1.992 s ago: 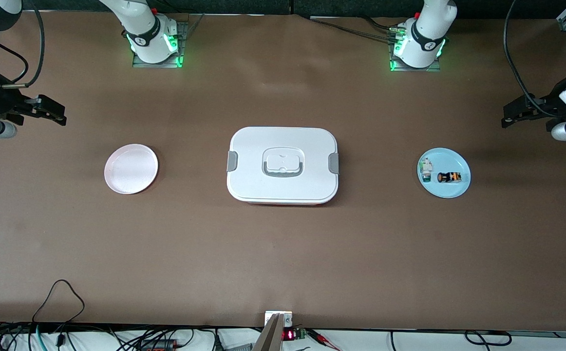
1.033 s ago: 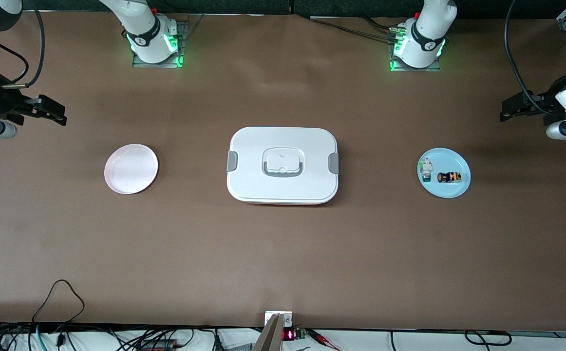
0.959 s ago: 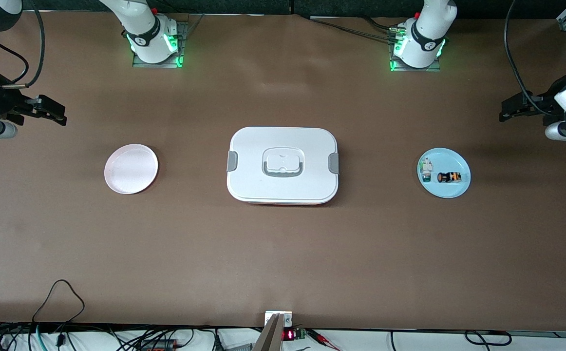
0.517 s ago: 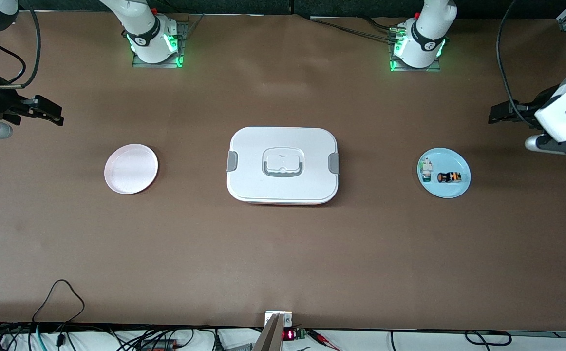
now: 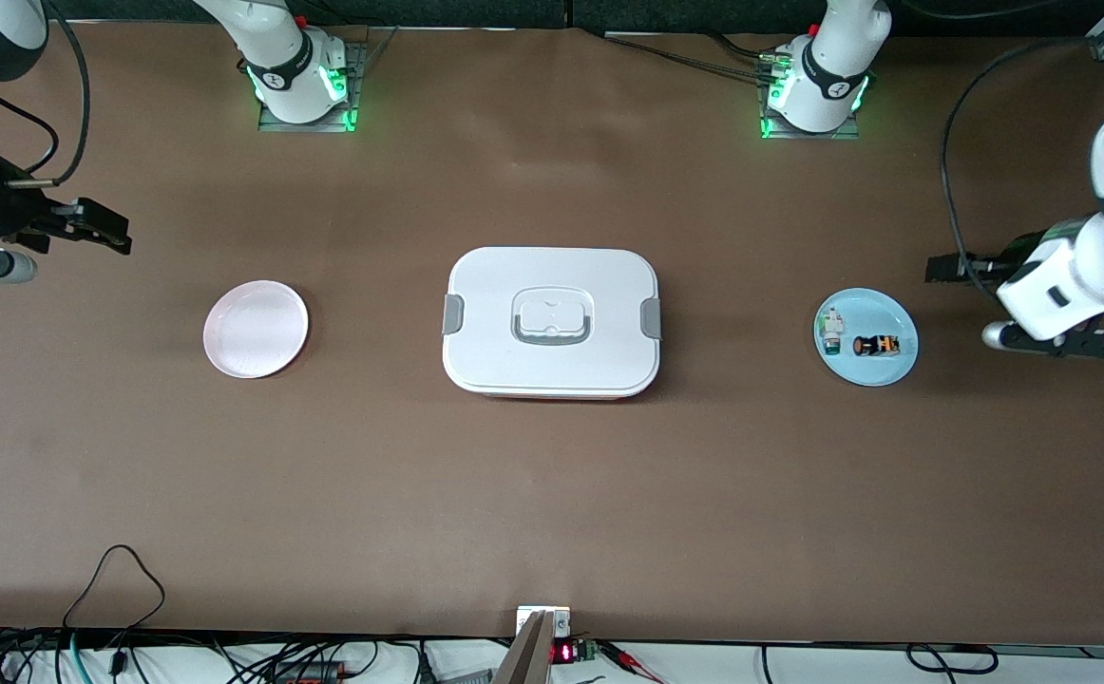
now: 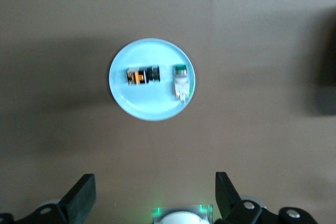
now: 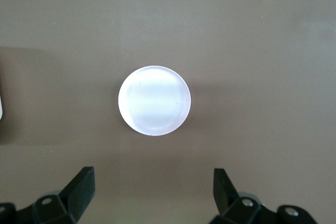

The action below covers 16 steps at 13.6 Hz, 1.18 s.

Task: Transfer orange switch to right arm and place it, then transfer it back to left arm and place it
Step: 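Lower the left gripper over the orange switch on the blue plate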

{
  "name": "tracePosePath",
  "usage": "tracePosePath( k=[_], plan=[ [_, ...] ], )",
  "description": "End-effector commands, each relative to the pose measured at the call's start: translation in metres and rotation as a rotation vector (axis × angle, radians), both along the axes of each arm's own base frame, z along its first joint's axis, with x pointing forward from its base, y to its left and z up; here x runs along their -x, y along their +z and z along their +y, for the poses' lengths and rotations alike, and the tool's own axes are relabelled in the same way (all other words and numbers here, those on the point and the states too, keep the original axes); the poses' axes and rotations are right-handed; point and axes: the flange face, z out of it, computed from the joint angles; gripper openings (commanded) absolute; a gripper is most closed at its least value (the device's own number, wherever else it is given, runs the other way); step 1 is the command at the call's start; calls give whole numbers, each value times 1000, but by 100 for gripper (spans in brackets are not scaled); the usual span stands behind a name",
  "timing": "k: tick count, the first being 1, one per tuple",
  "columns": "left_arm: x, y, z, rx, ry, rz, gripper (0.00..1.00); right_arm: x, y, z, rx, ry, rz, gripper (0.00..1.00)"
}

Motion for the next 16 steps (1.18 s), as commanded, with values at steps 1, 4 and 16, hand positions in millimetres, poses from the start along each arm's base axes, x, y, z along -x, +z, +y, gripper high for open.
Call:
tracePosePath(
  k=[1, 4, 16],
  plan=[
    [10, -40, 15, -29, 34, -29, 100, -4, 5, -1, 5, 3, -8, 100],
    [22, -100, 32, -30, 62, -93, 100, -7, -2, -1, 4, 3, 3, 100],
    [48, -232, 51, -22, 99, -234, 100, -10, 5, -4, 4, -1, -11, 100]
  ],
)
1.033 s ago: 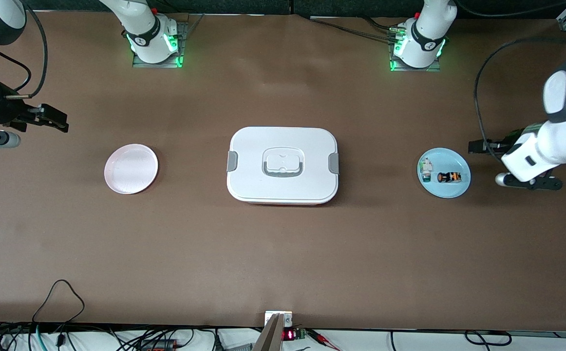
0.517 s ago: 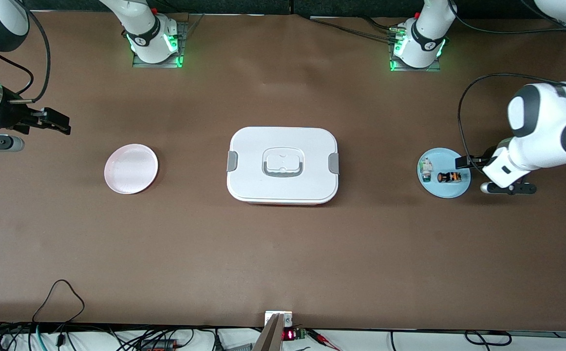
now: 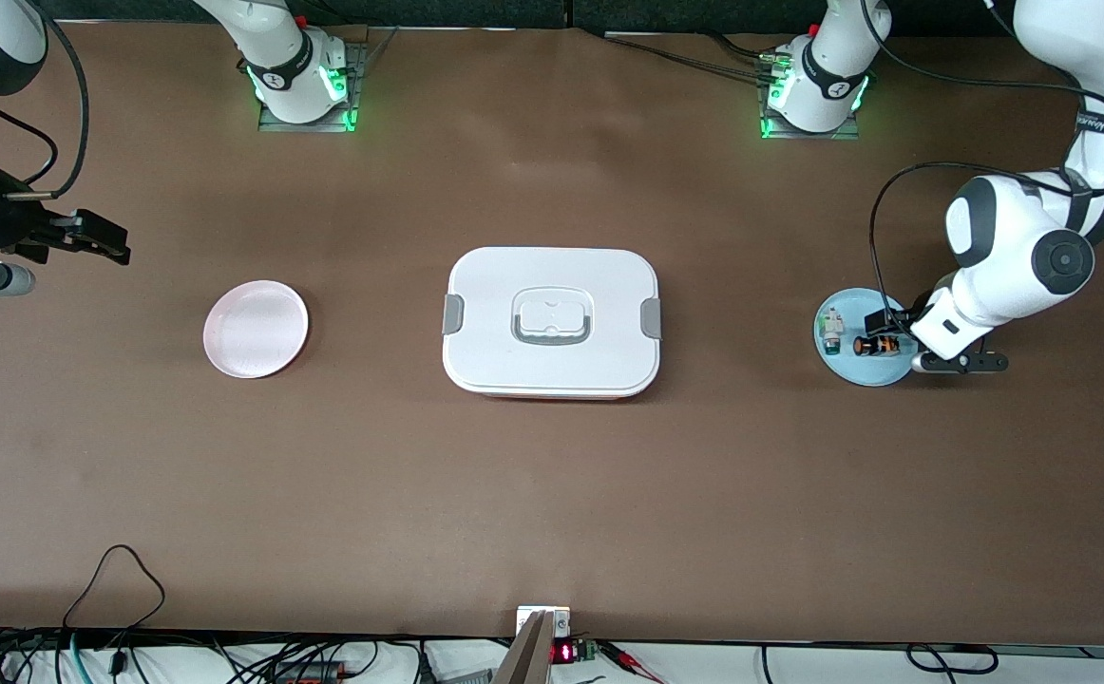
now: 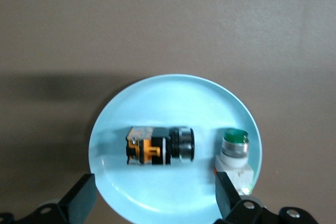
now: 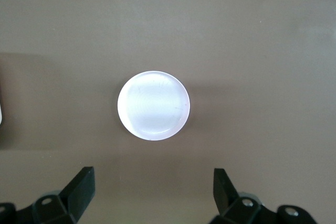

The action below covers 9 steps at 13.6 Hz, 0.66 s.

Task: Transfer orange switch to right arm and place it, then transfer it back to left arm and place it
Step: 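Lower the left gripper over the orange switch on the blue plate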

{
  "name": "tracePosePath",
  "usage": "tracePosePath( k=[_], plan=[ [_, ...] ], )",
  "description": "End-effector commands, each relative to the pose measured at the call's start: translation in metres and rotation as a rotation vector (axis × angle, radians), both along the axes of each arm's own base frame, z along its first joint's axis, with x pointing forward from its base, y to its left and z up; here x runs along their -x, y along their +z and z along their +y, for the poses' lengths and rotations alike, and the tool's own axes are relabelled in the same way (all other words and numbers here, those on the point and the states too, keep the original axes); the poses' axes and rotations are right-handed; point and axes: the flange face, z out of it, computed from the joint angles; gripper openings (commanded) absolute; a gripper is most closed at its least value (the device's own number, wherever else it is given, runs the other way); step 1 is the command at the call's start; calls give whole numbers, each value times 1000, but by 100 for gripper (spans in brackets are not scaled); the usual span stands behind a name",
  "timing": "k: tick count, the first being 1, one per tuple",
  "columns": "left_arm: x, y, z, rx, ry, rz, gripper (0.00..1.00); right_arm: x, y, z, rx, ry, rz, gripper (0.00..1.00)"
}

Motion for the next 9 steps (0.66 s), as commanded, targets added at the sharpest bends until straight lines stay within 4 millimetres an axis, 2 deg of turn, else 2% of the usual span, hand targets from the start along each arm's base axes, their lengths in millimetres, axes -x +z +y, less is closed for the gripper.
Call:
tracePosePath(
  k=[1, 9],
  plan=[
    [0, -17, 9, -9, 11, -16, 100, -2, 5, -2, 3, 2, -4, 100],
    [1, -48, 6, 0, 14, -21, 100, -2, 5, -2, 3, 2, -4, 100]
  ],
)
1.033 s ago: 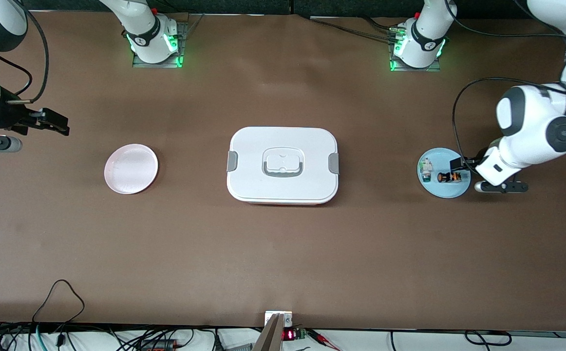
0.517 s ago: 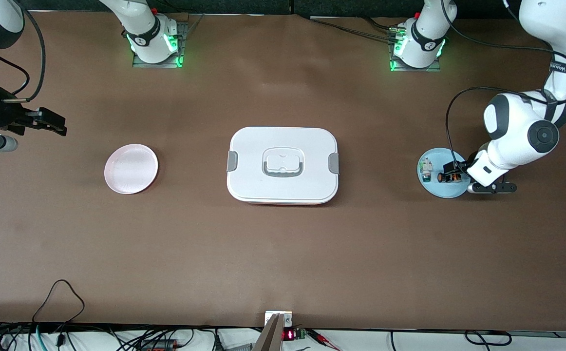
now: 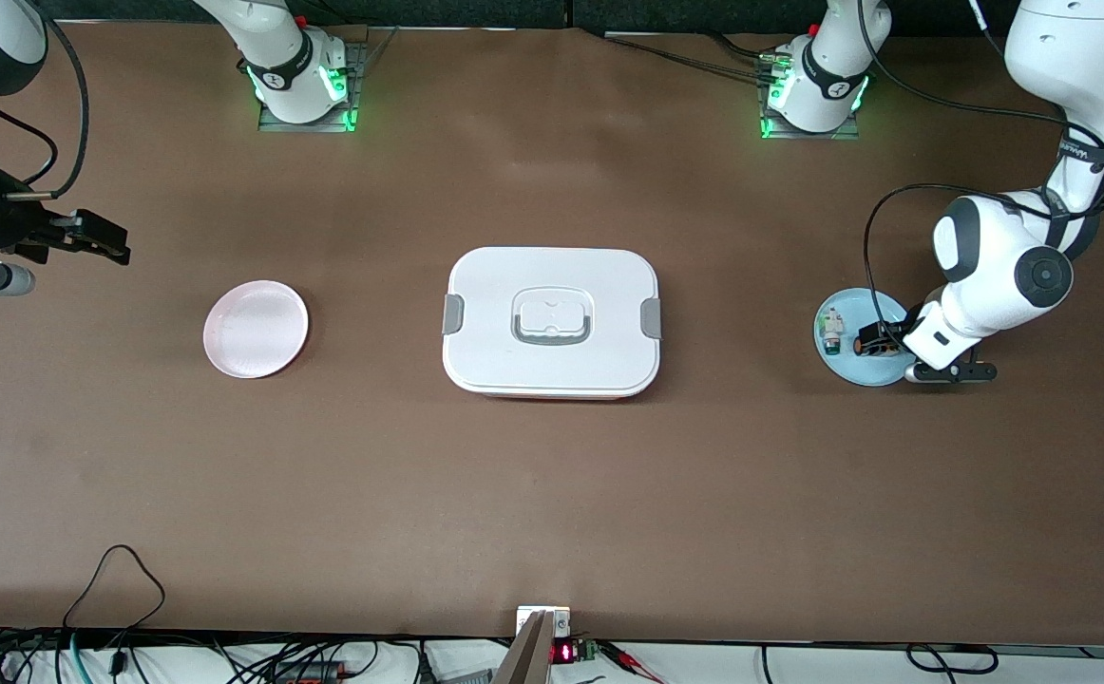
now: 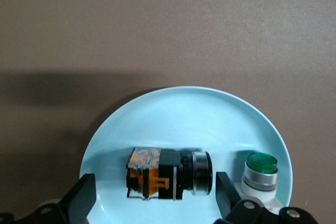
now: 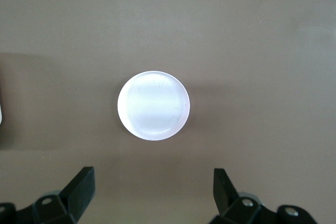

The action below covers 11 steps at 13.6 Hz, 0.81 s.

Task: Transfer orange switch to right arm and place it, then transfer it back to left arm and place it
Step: 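Lower the left gripper over the orange switch on the blue plate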

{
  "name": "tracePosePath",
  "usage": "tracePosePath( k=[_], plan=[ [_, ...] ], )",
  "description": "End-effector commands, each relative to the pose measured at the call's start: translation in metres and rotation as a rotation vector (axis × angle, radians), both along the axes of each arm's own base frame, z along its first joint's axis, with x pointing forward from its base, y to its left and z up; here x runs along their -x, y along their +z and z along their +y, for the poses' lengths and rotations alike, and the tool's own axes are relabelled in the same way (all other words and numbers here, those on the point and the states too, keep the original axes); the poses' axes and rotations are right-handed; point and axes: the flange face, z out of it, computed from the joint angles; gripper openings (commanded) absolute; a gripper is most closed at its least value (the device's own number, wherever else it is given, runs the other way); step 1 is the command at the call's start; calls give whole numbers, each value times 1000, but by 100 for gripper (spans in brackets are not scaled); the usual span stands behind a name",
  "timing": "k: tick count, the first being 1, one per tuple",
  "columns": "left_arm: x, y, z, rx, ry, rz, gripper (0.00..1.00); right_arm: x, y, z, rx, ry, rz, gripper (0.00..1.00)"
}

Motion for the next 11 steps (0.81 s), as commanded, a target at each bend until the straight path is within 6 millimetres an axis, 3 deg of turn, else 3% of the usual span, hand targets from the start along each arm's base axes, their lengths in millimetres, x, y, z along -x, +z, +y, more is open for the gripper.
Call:
tracePosePath(
  k=[1, 9, 10, 11],
  plan=[
    [2, -11, -1, -2, 2, -6, 100, -2, 5, -2, 2, 0, -4, 100],
    [8, -22, -3, 6, 9, 18, 99, -4, 1, 4, -8, -10, 0, 100],
    [8, -22, -3, 6, 9, 19, 92, -4, 1, 3, -3, -7, 0, 100],
    [8, -22, -4, 8, -3, 22, 77, -4, 3, 0, -3, -11, -5, 100]
  ],
)
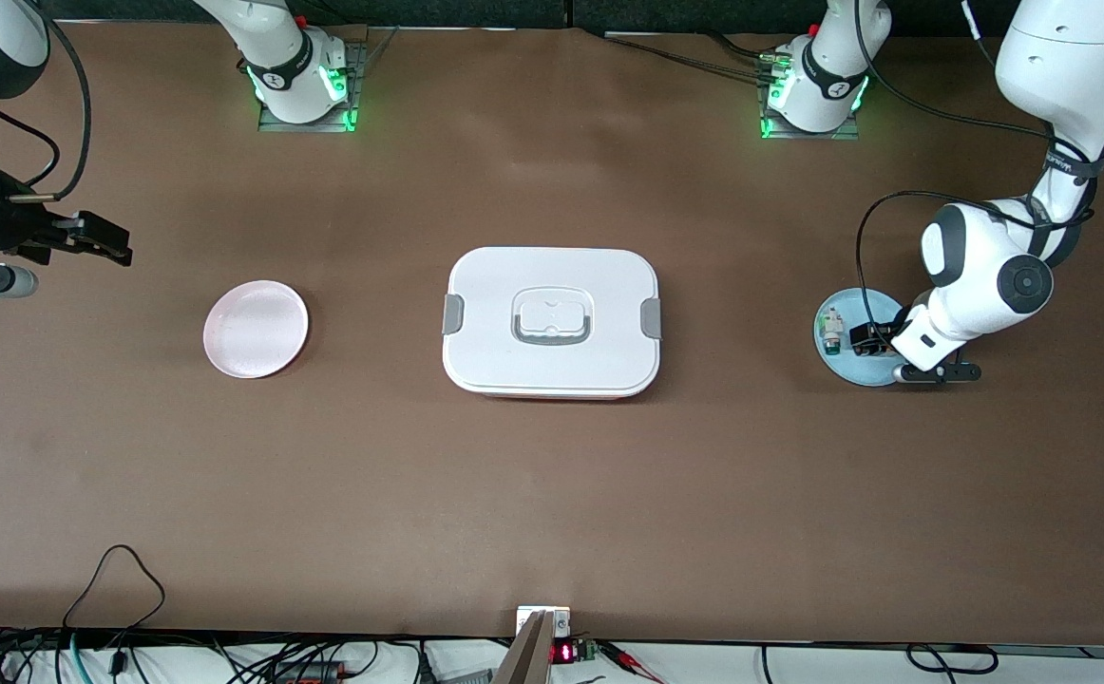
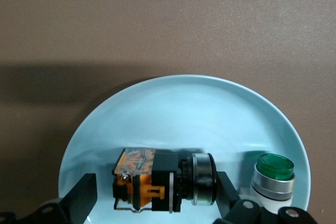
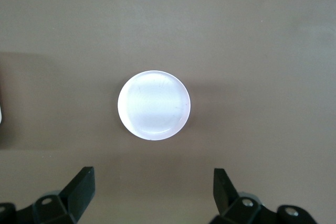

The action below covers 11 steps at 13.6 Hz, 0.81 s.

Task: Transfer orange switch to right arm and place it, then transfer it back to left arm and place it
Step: 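Close the left gripper on the orange switch and lift it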

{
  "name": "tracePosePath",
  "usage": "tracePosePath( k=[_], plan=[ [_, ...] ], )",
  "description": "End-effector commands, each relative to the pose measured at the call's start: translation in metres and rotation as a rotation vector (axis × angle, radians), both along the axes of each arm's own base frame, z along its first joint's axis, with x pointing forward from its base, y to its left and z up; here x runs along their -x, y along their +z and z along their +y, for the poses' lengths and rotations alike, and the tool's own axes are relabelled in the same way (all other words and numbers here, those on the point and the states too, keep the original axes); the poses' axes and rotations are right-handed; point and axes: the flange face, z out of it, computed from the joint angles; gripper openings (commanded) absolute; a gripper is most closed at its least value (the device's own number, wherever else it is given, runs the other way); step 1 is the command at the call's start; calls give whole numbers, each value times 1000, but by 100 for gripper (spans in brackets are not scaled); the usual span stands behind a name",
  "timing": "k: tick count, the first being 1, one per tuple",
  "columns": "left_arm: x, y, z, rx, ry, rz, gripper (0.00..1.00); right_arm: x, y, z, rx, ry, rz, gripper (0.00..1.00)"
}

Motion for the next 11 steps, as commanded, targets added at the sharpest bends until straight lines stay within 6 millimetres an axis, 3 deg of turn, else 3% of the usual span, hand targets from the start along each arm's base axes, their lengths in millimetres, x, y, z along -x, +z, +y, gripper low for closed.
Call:
tracePosePath(
  k=[1, 2, 5, 9, 11],
  plan=[
    [1, 2, -5, 4, -13, -1, 62, -4, 13, -3, -6, -6, -23, 100],
    [1, 2, -10, 8, -23, -1, 48, -6, 21, -4, -8, -6, -41, 100],
    [1, 10, -18, 16, -53, 30, 24, -6, 26, -4, -8, -6, -51, 100],
    [-15, 79, -51, 40, -73, 182, 20, -3, 29, -7, -3, -5, -46, 100],
    [-19, 110, -68, 82, -61, 260, 20, -2, 29, -18, -14, -32, -43, 100]
  ],
)
